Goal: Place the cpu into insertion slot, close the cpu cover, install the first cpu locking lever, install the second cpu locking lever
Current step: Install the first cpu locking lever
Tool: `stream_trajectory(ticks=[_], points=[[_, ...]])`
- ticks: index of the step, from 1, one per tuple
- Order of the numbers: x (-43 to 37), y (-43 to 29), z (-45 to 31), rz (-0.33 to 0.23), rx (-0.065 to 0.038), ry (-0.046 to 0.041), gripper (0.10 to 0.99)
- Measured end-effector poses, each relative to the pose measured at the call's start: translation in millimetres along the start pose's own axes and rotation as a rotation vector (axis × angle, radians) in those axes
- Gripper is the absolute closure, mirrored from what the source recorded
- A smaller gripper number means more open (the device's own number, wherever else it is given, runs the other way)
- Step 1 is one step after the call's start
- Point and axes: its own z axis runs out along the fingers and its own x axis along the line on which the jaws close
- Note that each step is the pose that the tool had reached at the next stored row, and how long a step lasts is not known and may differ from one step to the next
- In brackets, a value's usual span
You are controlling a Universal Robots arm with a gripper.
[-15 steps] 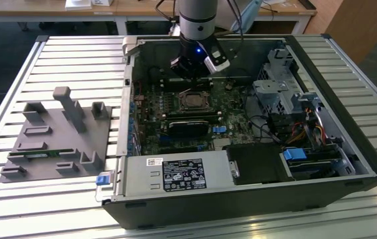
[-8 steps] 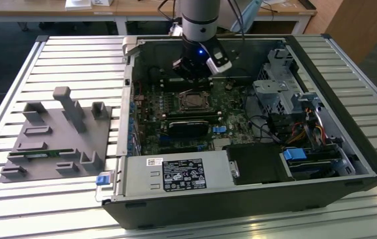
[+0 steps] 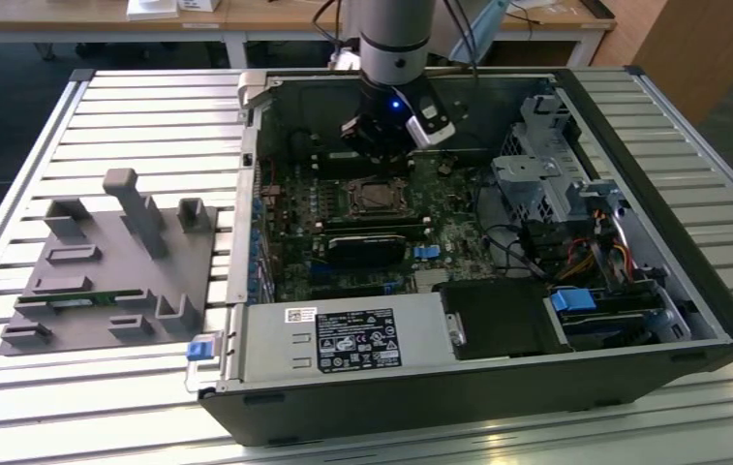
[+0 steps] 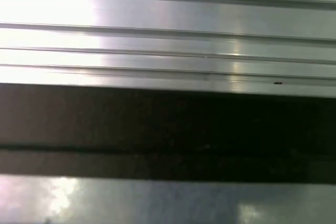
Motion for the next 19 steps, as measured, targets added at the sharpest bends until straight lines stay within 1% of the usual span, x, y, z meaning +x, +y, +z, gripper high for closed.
stream_trajectory(ticks=[7, 12, 19], points=[[-1.4, 0.0, 6.0, 0.000, 0.000, 0.0010, 0.980], [-1.4, 0.0, 6.3, 0.000, 0.000, 0.0011, 0.980], [-1.5, 0.2, 4.7, 0.000, 0.000, 0.0009, 0.980]])
